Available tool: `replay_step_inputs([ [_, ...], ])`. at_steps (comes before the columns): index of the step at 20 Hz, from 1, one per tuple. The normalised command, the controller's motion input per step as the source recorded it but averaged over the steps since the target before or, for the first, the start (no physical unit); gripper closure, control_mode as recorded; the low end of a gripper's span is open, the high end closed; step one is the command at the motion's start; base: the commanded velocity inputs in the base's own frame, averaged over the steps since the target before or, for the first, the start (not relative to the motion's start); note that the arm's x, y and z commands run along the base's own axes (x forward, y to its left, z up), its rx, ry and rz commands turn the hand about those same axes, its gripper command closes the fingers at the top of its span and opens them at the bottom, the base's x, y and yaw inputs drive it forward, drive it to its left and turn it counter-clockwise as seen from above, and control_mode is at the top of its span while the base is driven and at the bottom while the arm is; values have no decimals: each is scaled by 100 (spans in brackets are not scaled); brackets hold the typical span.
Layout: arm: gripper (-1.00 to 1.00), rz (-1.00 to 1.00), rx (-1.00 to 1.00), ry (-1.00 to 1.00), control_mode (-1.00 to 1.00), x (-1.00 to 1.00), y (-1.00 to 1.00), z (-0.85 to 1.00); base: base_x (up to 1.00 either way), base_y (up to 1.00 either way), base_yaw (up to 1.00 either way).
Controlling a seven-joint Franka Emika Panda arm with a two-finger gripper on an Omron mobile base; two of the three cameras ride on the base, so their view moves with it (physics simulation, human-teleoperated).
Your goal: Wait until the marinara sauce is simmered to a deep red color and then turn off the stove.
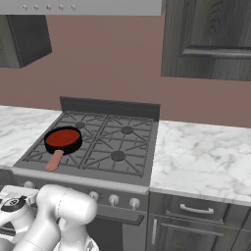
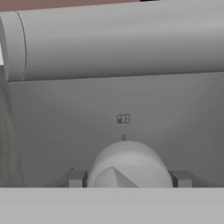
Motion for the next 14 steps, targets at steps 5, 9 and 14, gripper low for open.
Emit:
replay_step_inputs([
  [5,100,0,0,0,-100,0,0,0,0,0,0],
  [9,100,0,0,0,-100,0,0,0,0,0,0],
  [14,100,0,0,0,-100,0,0,0,0,0,0],
])
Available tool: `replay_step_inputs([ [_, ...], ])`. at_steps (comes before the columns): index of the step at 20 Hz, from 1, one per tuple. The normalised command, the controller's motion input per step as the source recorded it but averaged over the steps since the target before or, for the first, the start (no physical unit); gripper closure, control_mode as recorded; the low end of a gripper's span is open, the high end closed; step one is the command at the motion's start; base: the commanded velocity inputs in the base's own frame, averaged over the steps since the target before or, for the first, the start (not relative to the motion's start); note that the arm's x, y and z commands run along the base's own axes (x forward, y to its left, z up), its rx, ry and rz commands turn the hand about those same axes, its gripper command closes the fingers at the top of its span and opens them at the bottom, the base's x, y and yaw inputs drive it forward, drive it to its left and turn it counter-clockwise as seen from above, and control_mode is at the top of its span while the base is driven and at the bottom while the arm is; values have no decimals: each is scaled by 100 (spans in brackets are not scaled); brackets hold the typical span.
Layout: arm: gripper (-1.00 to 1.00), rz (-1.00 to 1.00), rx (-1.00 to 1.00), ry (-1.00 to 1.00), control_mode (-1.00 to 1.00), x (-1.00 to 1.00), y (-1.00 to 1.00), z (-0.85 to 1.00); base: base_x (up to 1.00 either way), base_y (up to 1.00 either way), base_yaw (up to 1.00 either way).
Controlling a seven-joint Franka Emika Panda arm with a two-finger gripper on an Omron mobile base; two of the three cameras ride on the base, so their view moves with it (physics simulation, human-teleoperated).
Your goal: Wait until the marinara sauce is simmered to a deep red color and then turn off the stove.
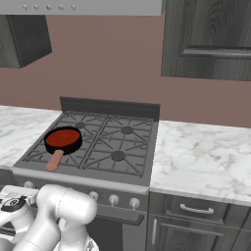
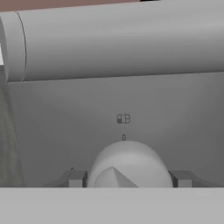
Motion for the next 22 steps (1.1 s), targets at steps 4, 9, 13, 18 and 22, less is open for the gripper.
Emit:
replay_step_inputs([
  [4,100,0,0,0,-100,0,0,0,0,0,0],
  [9,100,0,0,0,-100,0,0,0,0,0,0],
  [13,100,0,0,0,-100,0,0,0,0,0,0],
  [18,100,0,0,0,-100,0,0,0,0,0,0],
  [22,100,0,0,0,-100,0,0,0,0,0,0],
])
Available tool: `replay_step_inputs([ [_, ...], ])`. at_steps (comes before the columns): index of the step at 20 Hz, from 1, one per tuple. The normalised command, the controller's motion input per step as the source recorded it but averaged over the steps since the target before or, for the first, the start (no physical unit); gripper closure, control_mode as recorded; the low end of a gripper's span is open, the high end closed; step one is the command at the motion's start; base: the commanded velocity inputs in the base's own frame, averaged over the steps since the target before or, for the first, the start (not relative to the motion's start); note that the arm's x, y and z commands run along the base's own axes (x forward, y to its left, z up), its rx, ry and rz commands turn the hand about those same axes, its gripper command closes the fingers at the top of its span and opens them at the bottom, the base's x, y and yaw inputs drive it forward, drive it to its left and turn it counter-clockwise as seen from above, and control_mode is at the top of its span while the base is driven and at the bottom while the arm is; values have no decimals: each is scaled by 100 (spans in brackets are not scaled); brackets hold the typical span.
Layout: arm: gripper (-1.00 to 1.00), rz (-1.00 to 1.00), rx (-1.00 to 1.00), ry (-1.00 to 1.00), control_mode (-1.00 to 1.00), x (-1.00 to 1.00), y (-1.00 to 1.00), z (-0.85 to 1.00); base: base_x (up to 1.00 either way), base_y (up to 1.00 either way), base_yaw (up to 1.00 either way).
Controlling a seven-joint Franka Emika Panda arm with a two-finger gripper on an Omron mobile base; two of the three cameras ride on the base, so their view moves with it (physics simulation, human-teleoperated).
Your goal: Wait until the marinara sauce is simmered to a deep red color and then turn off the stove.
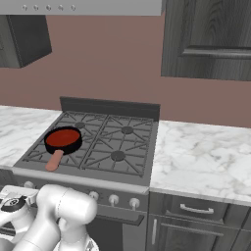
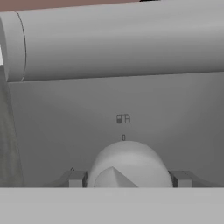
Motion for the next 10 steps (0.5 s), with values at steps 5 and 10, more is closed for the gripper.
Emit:
replay_step_inputs([
  [5,100,0,0,0,-100,0,0,0,0,0,0],
  [10,100,0,0,0,-100,0,0,0,0,0,0],
])
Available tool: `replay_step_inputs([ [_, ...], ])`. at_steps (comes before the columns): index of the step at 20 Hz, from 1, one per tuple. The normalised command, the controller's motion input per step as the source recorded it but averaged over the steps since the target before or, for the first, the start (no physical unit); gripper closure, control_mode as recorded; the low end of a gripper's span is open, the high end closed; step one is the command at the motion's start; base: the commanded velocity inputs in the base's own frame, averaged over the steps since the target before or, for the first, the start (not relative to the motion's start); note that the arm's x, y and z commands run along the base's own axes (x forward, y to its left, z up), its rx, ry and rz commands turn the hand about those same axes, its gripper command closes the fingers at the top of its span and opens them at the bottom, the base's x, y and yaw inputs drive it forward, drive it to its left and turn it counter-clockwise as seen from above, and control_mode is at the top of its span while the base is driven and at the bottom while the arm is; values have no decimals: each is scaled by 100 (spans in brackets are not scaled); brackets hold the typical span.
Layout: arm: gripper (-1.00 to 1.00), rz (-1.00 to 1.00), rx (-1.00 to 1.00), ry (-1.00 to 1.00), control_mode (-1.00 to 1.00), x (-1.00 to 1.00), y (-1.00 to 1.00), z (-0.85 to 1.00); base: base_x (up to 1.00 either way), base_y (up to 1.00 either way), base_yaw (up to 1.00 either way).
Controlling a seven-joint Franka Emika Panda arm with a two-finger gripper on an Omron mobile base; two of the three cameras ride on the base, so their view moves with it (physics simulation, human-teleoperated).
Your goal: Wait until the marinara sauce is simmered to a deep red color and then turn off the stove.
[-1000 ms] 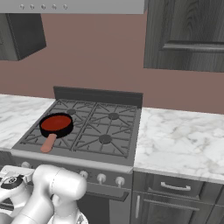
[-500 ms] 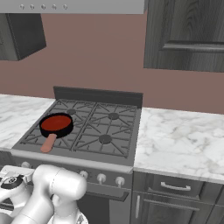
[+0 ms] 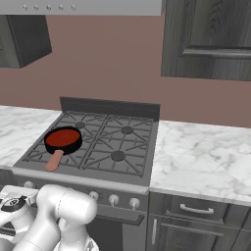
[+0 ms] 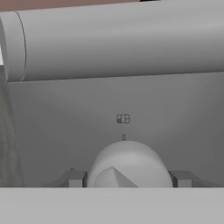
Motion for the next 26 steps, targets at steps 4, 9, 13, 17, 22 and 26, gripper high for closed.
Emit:
replay_step_inputs([
  [4,100,0,0,0,-100,0,0,0,0,0,0],
  [9,100,0,0,0,-100,0,0,0,0,0,0],
  [13,100,0,0,0,-100,0,0,0,0,0,0],
  [17,100,0,0,0,-100,0,0,0,0,0,0],
  [22,100,0,0,0,-100,0,0,0,0,0,0],
  [26,100,0,0,0,-100,0,0,0,0,0,0],
])
